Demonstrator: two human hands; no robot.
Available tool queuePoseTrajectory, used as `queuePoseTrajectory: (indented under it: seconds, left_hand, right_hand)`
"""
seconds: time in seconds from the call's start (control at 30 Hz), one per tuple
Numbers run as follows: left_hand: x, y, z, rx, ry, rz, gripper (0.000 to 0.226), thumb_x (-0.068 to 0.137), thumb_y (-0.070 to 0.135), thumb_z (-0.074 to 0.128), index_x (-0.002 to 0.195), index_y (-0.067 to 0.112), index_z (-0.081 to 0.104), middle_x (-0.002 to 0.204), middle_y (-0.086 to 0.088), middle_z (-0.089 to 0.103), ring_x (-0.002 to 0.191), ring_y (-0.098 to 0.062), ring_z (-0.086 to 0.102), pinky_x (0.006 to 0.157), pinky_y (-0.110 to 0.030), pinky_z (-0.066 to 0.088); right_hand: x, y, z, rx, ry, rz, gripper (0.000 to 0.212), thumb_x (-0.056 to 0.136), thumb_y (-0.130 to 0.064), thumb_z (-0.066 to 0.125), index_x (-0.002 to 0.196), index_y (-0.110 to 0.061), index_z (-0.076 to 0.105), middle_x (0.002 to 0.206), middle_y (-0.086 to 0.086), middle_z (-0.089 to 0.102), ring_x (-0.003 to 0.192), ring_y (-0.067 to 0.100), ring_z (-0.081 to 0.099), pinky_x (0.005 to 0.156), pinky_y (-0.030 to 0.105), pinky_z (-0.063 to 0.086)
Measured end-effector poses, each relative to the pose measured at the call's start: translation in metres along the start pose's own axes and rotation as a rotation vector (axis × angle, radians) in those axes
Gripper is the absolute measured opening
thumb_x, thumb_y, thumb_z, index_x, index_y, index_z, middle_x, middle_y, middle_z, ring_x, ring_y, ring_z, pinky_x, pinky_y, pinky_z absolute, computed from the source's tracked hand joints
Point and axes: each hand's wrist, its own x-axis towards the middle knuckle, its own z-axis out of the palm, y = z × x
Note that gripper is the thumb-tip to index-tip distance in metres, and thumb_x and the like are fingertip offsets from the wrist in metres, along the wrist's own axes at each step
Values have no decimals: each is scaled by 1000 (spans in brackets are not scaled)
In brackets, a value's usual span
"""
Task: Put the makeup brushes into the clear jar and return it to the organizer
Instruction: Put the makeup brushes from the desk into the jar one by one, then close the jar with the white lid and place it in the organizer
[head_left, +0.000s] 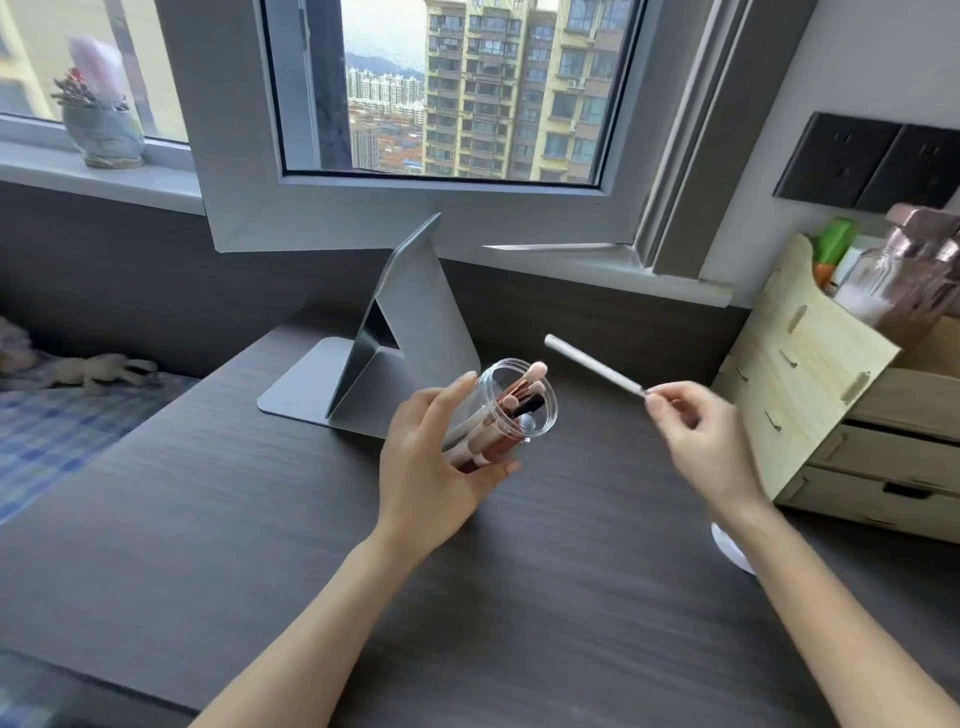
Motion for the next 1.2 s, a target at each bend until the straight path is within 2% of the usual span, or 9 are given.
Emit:
queuePoseTrajectory:
  seconds: [0.13, 0.2, 0.3, 0.4, 0.53, 0.73, 0.83, 1.0, 1.2]
  left_hand:
    - [-2, 3, 1, 13, -18, 16, 79, 55, 38, 81, 125, 32, 45, 105, 11, 52, 95, -13, 52, 82, -15, 40]
    - [-2, 4, 1, 26, -41, 39, 79, 56, 39, 81, 127, 32, 45, 107, 10, 52, 97, -10, 50, 83, -14, 40]
    - [-5, 4, 2, 67, -90, 101, 81, 57, 38, 82, 129, 29, 46, 111, 4, 56, 101, -5, 45, 85, -17, 38]
    - [-7, 6, 3, 99, -132, 166, 82, 57, 38, 82, 129, 28, 46, 113, -1, 60, 102, -12, 48, 89, -22, 38]
    - [-7, 6, 4, 83, -114, 173, 81, 55, 37, 83, 127, 25, 49, 111, 0, 59, 101, -13, 50, 93, -11, 30]
    - [-5, 7, 2, 54, -82, 126, 79, 56, 37, 82, 126, 24, 49, 108, 6, 54, 96, -8, 46, 89, -6, 30]
    - [-4, 7, 1, 48, -70, 97, 77, 56, 38, 82, 124, 24, 50, 106, 7, 54, 94, -5, 45, 83, -15, 35]
    - [-4, 9, 3, 53, -79, 94, 76, 56, 38, 81, 124, 23, 51, 105, -3, 60, 94, -11, 49, 83, -20, 36]
    - [-6, 12, 1, 55, -88, 106, 77, 56, 38, 82, 124, 24, 49, 106, -6, 62, 97, -17, 52, 83, -27, 41]
  right_hand:
    - [-31, -45, -45, 241, 18, -107, 23, 89, -11, 59, 76, -29, 65, 55, -17, 58, 49, 0, 47, 48, 7, 33]
    - [-41, -61, -51, 10, 33, -320, 12, 87, -17, 60, 78, -23, 65, 64, -11, 63, 60, 3, 55, 54, 9, 40]
    - [-44, -73, -35, -394, 59, -566, 14, 85, -21, 57, 80, -15, 69, 66, -3, 60, 62, 17, 53, 56, 31, 44]
    - [-47, -79, -3, -525, 27, -659, 11, 82, -13, 58, 85, -12, 69, 69, 2, 60, 64, 22, 52, 52, 30, 40]
    - [-54, -80, 25, -536, -13, -719, 27, 67, -1, 59, 92, -10, 65, 72, 3, 62, 65, 23, 53, 53, 27, 41]
    - [-57, -69, 6, -223, 109, -611, 15, 86, -4, 52, 91, -7, 65, 82, 3, 66, 76, 19, 55, 65, 26, 42]
    - [-51, -23, -19, -390, 123, -382, 16, 86, -19, 55, 93, -12, 67, 87, 0, 68, 81, 21, 58, 70, 26, 41]
    - [-55, 47, -60, -842, -371, 262, 60, 81, -55, 57, 132, -25, 47, 133, 5, 53, 122, 30, 44, 100, 40, 36]
    - [-54, 43, -57, -496, -348, 168, 56, 82, -39, 65, 135, -30, 46, 121, 5, 53, 117, 23, 45, 95, 27, 34]
